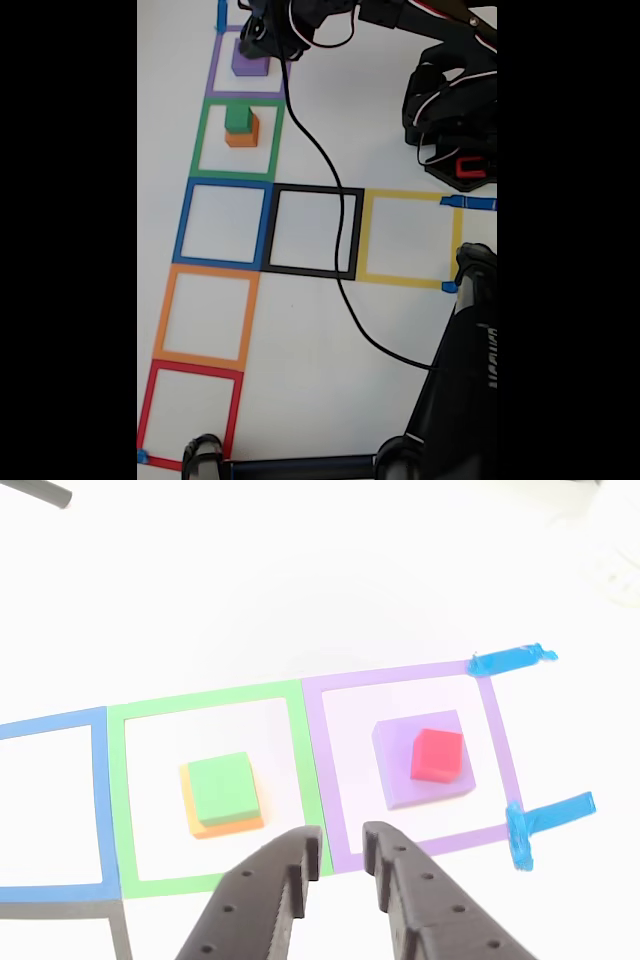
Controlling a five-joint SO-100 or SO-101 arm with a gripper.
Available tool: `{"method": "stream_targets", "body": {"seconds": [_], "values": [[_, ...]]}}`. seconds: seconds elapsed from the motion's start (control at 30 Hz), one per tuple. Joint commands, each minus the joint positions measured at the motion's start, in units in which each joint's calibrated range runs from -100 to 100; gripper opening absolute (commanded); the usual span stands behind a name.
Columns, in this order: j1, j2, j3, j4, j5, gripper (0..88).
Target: Tower of hanoi
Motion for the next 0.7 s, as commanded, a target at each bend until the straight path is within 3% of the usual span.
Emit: {"method": "stream_targets", "body": {"seconds": [0.0, 0.17, 0.4, 0.5, 0.67], "values": [[1.9, 4.2, -23.3, 16.9, 0.0, 0.1], [4.8, 11.1, -45.3, 32.2, 0.0, 0.0], [11.2, 11.3, -43.2, 32.6, 0.0, 0.0], [13.6, 10.6, -38.0, 30.1, 0.0, 0.1], [16.6, 3.6, -17.8, 14.5, 0.0, 1.4]]}}
